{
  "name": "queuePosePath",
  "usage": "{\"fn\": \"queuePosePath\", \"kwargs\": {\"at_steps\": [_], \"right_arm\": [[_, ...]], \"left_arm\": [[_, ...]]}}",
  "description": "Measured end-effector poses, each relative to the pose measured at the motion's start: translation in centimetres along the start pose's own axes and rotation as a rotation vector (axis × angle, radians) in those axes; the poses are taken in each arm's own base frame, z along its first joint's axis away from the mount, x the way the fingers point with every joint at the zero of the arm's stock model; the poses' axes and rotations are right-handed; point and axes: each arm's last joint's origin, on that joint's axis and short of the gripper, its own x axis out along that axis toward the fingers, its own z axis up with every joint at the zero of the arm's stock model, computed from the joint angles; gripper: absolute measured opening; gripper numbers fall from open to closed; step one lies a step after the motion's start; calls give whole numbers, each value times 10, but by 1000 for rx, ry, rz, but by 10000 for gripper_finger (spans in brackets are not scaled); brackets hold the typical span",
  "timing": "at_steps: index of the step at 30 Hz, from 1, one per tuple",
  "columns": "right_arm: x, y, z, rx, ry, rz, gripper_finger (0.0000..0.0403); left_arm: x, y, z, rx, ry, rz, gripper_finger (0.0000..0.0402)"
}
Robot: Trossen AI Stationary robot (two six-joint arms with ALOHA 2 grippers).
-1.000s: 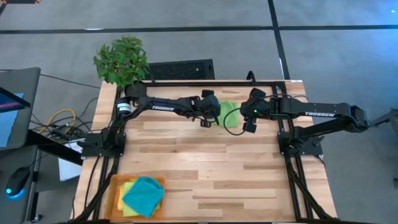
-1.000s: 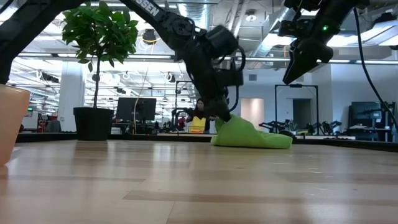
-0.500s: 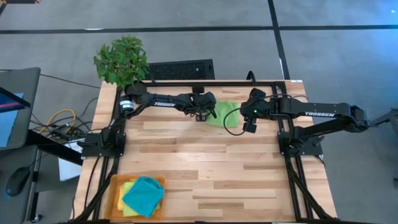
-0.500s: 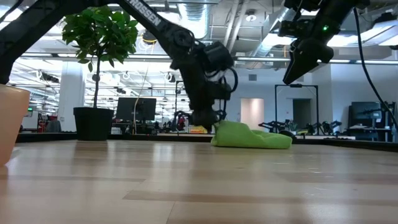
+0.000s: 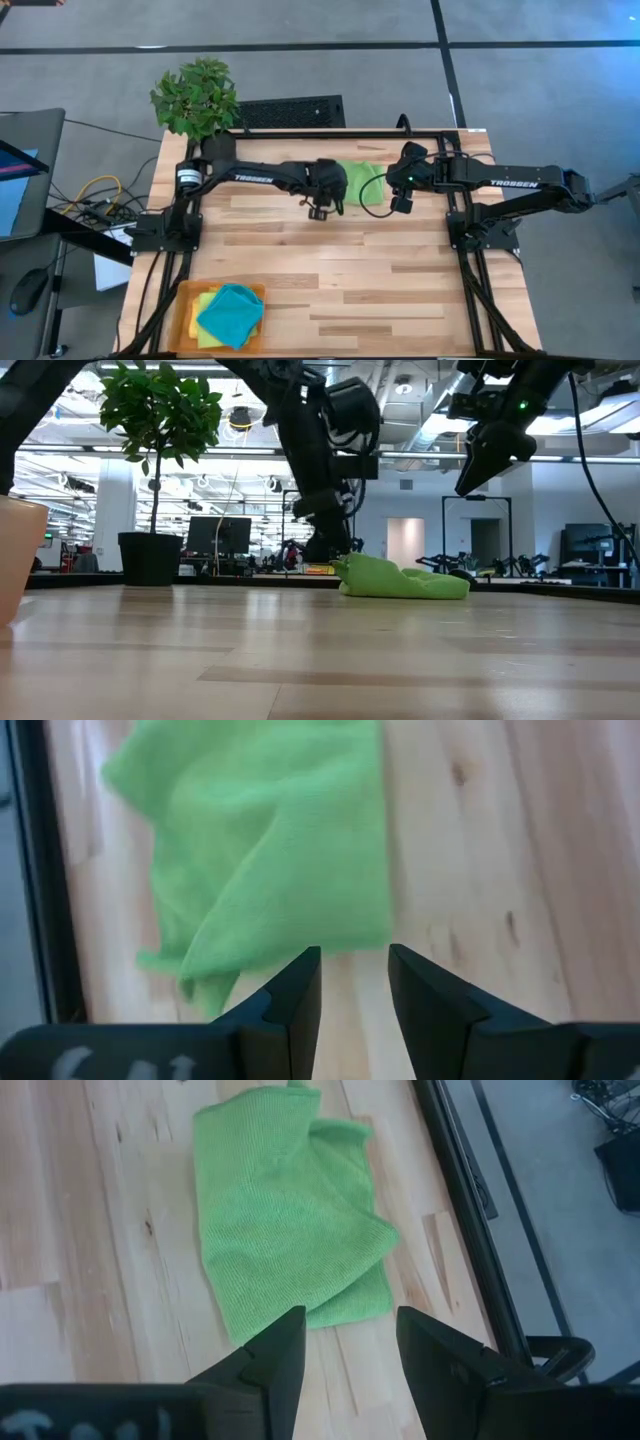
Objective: Fold microfiber towels
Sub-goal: Put the green towel into the orange bin
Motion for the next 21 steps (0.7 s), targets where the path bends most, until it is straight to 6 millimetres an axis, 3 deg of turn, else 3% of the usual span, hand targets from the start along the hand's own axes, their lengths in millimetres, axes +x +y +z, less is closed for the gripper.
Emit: {"fn": "queuePosePath", "kwargs": {"at_steps": [6, 13, 21], "right_arm": [[0, 0, 0, -8, 1, 0, 182], [0, 0, 0, -10, 4, 1, 182], [0, 0, 0, -9, 2, 0, 182]], "left_arm": [[11, -20, 8, 68, -95, 81, 112], [31, -27, -5, 43, -120, 111, 112], [41, -30, -14, 33, -167, 136, 112]]}}
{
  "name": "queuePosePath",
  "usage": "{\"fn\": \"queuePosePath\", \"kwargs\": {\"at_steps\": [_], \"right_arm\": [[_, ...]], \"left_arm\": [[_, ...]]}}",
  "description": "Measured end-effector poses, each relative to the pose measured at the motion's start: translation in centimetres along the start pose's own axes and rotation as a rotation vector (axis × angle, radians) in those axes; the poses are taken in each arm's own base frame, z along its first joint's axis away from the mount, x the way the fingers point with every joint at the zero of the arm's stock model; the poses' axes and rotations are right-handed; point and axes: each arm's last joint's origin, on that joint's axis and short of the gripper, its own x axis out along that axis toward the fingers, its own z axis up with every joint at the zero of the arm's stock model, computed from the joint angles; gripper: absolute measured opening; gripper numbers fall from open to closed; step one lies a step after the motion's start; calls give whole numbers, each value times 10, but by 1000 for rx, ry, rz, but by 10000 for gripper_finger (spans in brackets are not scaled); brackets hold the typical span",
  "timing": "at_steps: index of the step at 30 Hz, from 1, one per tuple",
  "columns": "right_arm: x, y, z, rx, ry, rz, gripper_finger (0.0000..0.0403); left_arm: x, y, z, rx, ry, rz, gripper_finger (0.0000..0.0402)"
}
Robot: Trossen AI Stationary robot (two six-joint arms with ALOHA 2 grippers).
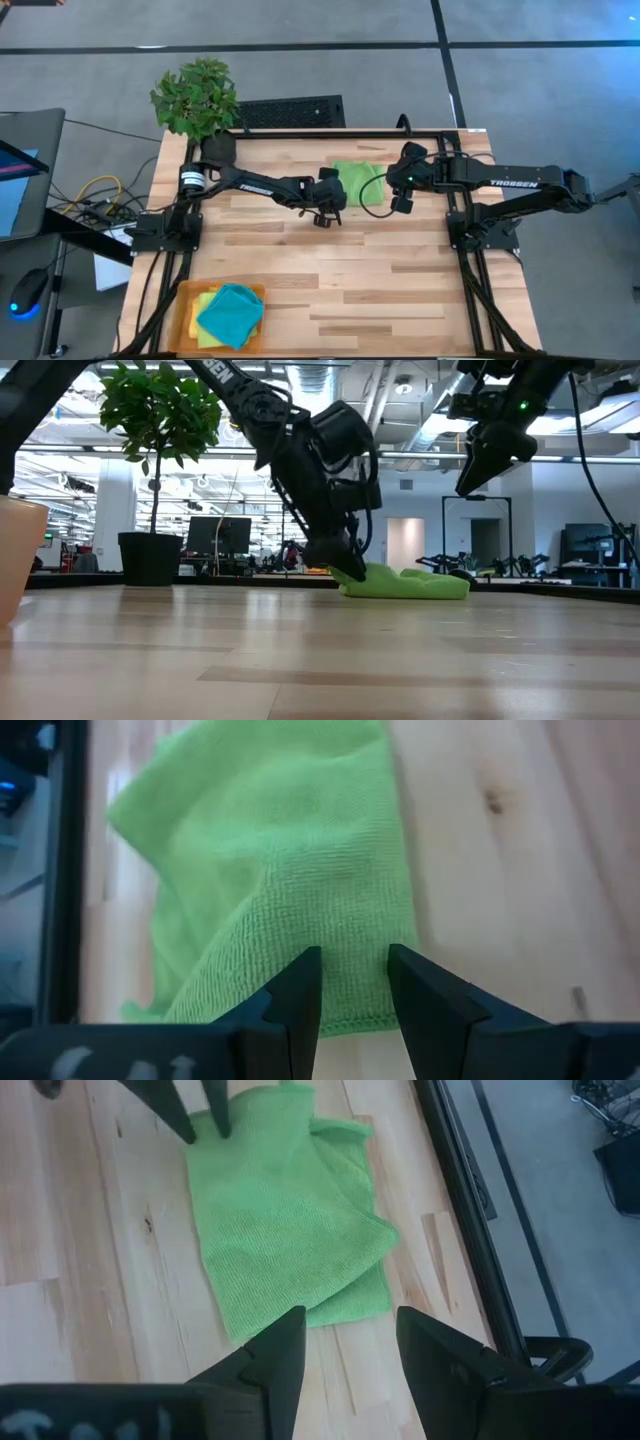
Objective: Fold microfiber towels
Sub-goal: Put the green towel into the orange bin
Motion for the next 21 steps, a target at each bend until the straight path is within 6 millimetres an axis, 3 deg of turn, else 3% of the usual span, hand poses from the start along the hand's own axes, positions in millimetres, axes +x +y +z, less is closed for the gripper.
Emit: {"fn": "queuePosePath", "kwargs": {"at_steps": [13, 21], "right_arm": [[0, 0, 0, 1, -1, 0, 182], [0, 0, 0, 1, -1, 0, 182]], "left_arm": [[6, 12, -12, -104, -4, -60, 112], [-2, -8, 1, -37, -10, -43, 112]]}}
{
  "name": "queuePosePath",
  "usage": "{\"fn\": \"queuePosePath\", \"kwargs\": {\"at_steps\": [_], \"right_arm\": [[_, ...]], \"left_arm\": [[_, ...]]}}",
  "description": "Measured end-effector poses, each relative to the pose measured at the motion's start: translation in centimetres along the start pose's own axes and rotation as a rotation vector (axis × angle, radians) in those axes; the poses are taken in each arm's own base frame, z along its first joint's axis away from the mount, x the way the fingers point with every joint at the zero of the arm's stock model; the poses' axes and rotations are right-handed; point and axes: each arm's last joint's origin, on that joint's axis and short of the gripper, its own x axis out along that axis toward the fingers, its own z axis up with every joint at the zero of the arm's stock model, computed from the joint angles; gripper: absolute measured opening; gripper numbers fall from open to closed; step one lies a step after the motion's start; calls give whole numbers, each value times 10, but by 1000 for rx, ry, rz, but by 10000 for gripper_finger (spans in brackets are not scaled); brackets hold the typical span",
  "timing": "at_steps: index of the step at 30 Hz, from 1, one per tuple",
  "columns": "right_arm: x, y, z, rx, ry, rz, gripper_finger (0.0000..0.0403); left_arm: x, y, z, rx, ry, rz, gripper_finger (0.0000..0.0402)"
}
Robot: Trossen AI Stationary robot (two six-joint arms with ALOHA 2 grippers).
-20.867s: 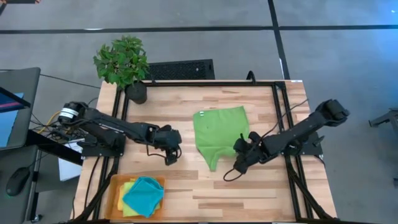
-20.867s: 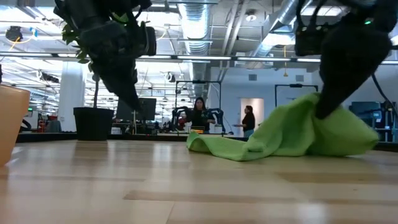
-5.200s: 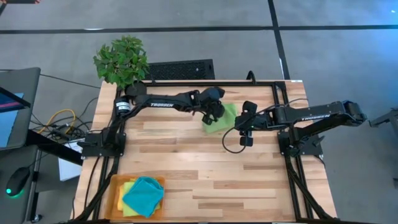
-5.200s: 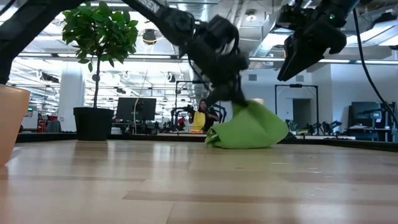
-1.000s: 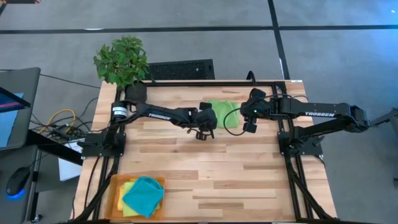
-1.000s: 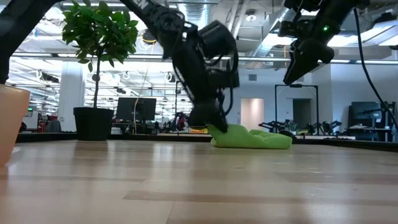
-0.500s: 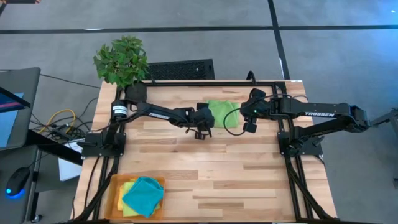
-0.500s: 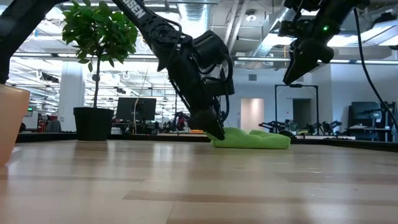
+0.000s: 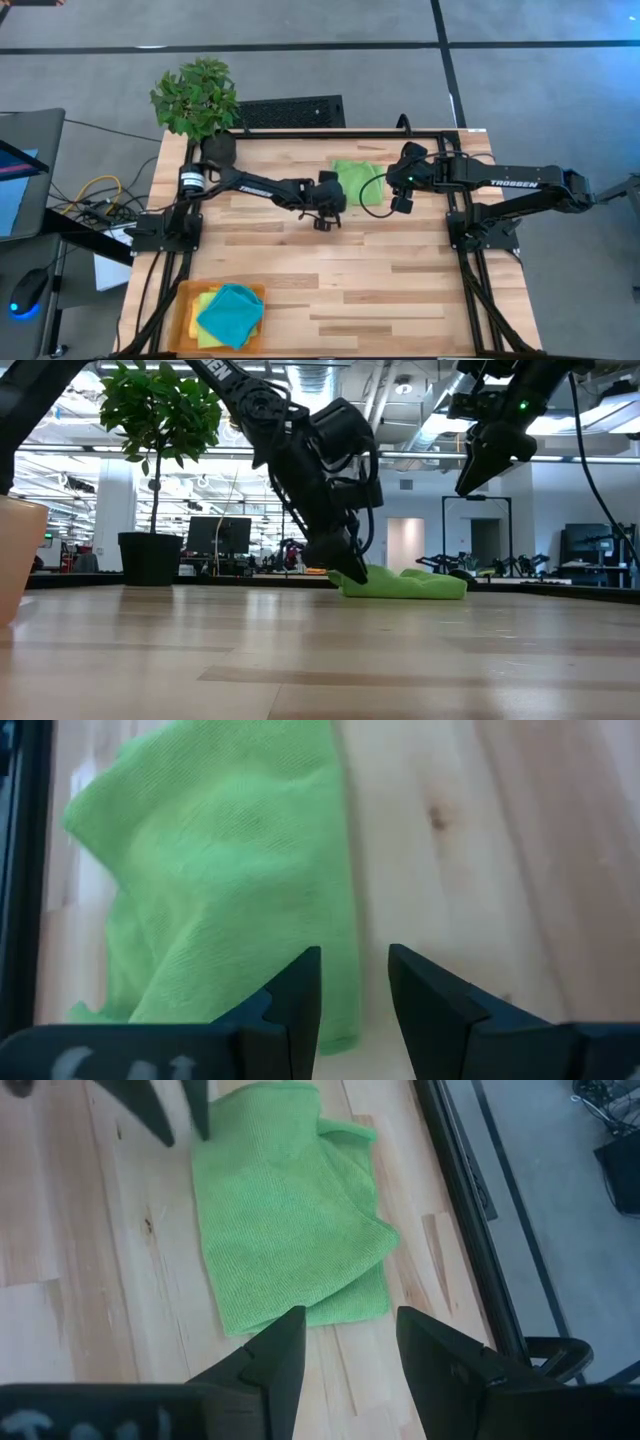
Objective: Fold microfiber towels
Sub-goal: Put the green towel into the orange bin
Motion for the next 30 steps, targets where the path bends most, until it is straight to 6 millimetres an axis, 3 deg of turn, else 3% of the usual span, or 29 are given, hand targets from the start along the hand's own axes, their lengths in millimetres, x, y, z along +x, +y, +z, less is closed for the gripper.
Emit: {"fn": "queuePosePath", "kwargs": {"at_steps": [3, 13, 26, 30], "right_arm": [[0, 0, 0, 0, 0, 0, 182], [0, 0, 0, -1, 4, 1, 182], [0, 0, 0, 8, 3, 0, 182], [0, 0, 0, 9, 3, 0, 182]], "left_arm": [[0, -3, 1, 11, 0, 0, 112], [25, -2, -12, 1, 62, 89, 112], [27, -3, -14, -1, 83, 89, 112], [27, -3, -16, 14, 99, 101, 90]]}}
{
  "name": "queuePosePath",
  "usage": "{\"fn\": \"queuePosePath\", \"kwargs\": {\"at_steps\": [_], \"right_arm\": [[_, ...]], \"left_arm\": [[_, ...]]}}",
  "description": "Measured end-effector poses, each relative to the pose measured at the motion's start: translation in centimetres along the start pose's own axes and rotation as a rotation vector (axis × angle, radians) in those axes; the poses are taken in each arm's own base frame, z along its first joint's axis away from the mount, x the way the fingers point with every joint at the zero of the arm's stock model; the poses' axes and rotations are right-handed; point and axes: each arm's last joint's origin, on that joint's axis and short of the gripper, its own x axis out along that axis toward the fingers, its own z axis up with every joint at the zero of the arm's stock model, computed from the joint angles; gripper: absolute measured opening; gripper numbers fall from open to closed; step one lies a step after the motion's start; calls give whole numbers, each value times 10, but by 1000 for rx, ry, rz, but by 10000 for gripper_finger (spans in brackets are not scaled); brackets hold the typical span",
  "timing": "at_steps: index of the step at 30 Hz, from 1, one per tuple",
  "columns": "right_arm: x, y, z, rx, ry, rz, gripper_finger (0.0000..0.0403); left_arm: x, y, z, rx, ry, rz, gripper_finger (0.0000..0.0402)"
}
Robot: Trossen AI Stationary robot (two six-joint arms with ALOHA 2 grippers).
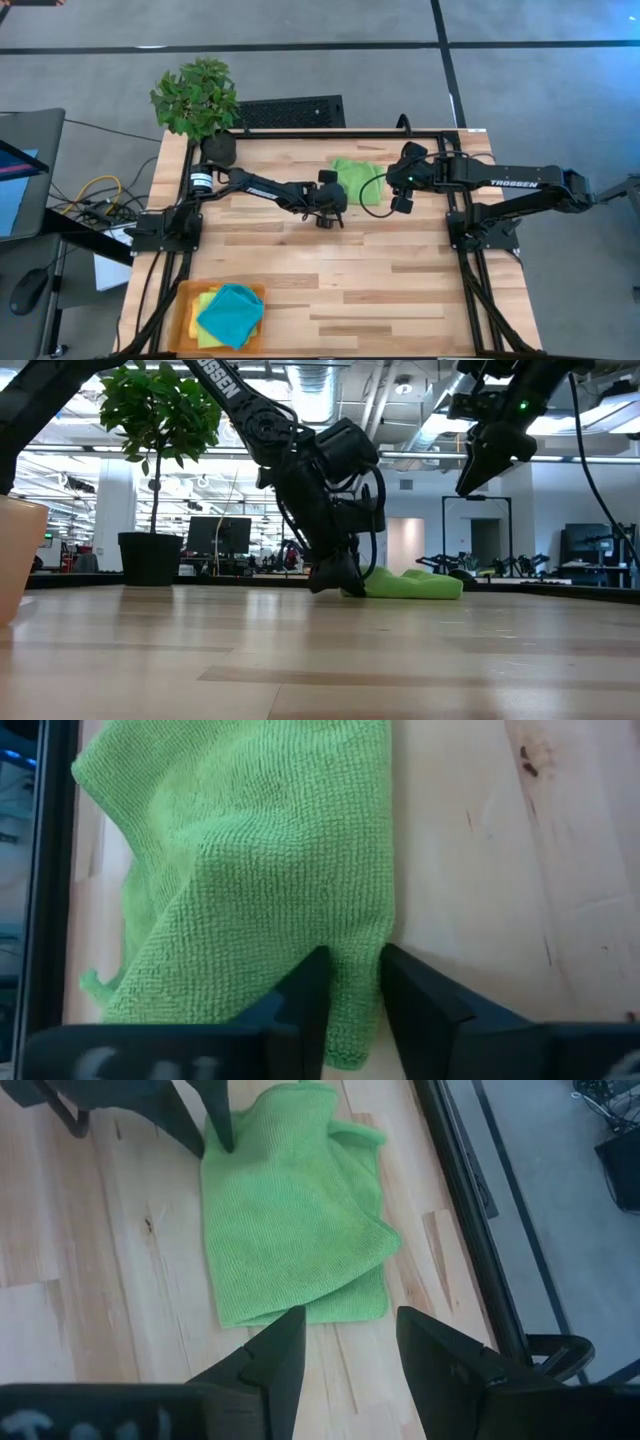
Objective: Fold microfiber towels
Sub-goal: Put the green towel into the orange bin
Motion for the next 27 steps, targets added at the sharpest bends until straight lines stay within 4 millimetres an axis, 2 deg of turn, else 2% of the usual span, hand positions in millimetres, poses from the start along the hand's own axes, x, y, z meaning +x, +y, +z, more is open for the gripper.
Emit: {"fn": "queuePosePath", "kwargs": {"at_steps": [5, 12, 17, 23, 27], "right_arm": [[0, 0, 0, 1, 0, 0, 182], [0, 0, 0, 1, 0, 0, 182], [0, 0, 0, 1, -3, 0, 182], [0, 1, 1, 0, -13, 3, 182], [-2, 7, 5, -3, -58, 81, 182]], "left_arm": [[1, -1, -2, 4, 20, 3, 12], [-6, -8, -4, 7, 83, -15, 3], [-29, -16, -3, -5, 142, -63, 2], [-67, -21, -4, -45, 217, -162, 1], [-91, -30, -8, -66, 312, -208, 0]]}}
